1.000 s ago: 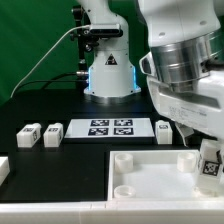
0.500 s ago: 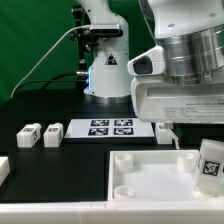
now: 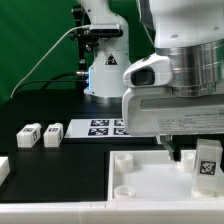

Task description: Assemble one leg

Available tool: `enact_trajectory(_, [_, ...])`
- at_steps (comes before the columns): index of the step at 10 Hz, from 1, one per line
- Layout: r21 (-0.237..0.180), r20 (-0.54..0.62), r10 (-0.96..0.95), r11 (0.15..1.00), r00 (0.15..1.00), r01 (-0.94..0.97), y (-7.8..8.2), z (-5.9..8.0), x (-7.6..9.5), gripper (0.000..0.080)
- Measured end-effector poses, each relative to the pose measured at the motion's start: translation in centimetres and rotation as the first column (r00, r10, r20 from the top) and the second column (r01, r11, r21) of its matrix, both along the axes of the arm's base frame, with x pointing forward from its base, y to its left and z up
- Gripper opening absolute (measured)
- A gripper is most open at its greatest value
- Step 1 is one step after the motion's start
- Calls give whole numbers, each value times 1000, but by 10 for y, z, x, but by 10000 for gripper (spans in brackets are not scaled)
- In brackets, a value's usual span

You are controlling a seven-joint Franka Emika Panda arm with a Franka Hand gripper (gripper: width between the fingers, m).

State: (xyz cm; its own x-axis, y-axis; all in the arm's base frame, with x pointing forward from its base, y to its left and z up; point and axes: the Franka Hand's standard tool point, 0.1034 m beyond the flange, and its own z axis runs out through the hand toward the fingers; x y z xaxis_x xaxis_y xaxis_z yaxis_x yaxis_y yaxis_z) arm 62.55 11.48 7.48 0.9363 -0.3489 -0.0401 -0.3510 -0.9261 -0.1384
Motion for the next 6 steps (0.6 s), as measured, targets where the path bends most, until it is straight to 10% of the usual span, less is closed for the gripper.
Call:
enact_trajectory(2, [3,-24,-165,986,986,165,1,0,0,291])
enact_trajectory(6, [6,-96,-556,829,826,559,2,0,3,291])
